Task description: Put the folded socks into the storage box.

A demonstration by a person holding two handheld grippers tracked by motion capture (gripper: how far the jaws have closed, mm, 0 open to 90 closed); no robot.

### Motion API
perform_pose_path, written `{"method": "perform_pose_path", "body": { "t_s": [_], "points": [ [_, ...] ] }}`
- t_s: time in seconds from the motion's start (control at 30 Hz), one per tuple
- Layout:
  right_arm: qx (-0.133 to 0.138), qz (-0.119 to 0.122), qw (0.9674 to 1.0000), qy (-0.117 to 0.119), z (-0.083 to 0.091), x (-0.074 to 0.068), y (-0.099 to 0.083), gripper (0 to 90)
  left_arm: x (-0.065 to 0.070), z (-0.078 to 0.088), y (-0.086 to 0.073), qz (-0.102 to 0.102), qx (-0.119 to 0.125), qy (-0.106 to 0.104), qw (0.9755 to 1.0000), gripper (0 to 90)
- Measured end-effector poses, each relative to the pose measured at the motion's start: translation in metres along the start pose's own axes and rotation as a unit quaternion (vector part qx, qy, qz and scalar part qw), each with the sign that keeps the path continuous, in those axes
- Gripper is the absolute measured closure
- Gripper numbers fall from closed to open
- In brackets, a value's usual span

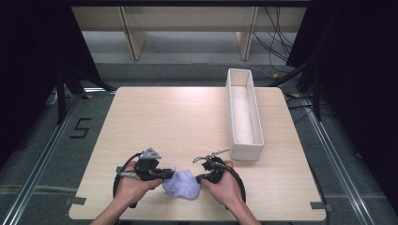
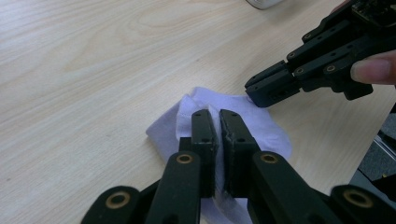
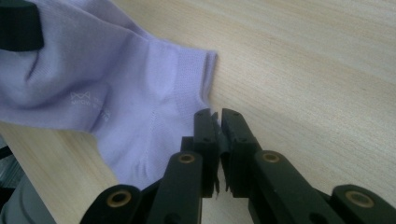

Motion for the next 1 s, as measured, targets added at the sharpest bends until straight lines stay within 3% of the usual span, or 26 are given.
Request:
{"method": "perform_pose_path", "body": {
  "t_s": [0.2, 0.37, 0.63, 1.0],
  "points": [
    [0.001, 0.003, 1.0000, 0.002, 0.000, 0.000, 0.000, 84.7, 0.003, -0.009, 0.002, -0.015, -0.022, 0.012, 0.9996, 84.3],
    [-0.005, -0.003, 1.0000, 0.003, 0.000, 0.000, -0.001, 84.5, 0.005, -0.017, 0.005, -0.021, -0.025, 0.014, 0.9994, 83.8],
    [-0.009, -0.011, 0.9999, -0.001, 0.000, 0.000, -0.002, 84.0, 0.009, -0.027, 0.007, -0.045, -0.047, 0.024, 0.9976, 82.9],
    [-0.013, -0.015, 0.9998, -0.001, 0.001, 0.000, -0.003, 83.7, 0.014, -0.039, 0.011, -0.063, -0.053, 0.022, 0.9963, 82.3]
  ]
}}
Point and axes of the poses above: each handheld gripper's, and its own axes: z roughly backward along the jaws, y roughly out of its top, x roughly to its right, the point moved 5 cm from there along -z, roughly forward along the jaws, and after that the axes turned 15 degrees about -y, right-handed, at the moved point
